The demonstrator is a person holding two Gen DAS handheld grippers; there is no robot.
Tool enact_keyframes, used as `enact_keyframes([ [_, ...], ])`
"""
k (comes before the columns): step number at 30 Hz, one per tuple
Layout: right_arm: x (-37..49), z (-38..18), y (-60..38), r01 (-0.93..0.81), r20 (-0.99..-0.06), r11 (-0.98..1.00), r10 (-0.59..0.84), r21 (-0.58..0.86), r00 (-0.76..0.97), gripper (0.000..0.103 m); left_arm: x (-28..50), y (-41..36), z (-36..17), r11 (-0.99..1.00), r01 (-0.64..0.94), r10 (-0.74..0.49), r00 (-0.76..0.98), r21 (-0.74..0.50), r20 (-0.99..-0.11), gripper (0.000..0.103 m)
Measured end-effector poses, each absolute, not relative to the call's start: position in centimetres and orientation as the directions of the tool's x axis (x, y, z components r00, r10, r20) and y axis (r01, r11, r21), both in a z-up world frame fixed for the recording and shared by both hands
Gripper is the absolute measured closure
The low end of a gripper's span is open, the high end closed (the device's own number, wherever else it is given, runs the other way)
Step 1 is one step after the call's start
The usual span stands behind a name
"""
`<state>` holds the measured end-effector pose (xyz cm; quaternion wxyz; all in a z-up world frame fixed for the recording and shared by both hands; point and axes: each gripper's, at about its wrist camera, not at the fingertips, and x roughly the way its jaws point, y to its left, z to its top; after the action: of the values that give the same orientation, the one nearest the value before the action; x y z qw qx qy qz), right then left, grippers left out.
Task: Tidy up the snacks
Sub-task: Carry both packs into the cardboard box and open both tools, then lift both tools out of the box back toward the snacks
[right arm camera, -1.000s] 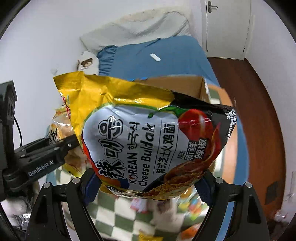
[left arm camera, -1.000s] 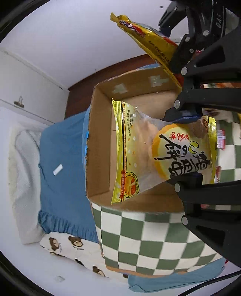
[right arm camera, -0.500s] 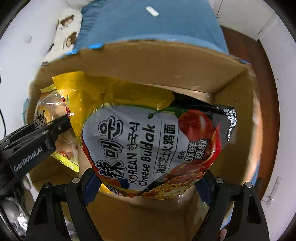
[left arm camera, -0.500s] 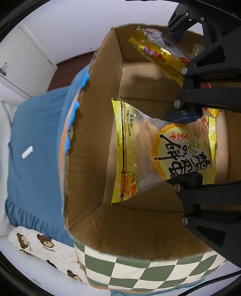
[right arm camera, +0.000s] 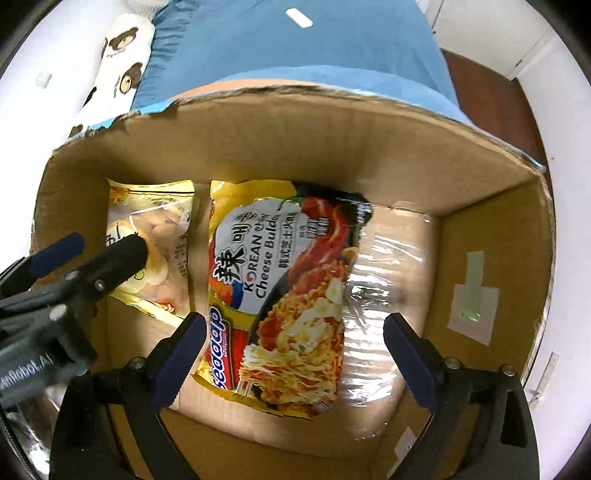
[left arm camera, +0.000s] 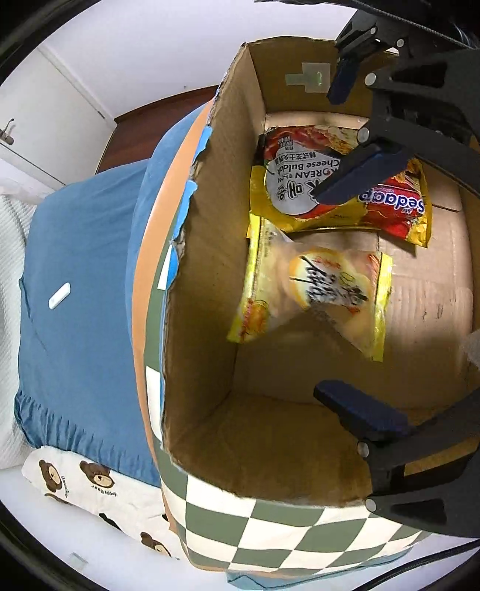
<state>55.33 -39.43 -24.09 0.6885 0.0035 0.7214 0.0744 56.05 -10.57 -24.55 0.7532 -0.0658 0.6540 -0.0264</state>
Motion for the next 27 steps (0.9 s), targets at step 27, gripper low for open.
enact_keyframes([
  [27, 40.4, -7.5, -35.1, -0.064, -0.941, 0.997, 0.066, 0.048, 0.333, 0.005, 41.3, -9.2, -11.3, 0.998, 0.013, -0.054, 0.496, -0.054, -0.867, 0.006],
])
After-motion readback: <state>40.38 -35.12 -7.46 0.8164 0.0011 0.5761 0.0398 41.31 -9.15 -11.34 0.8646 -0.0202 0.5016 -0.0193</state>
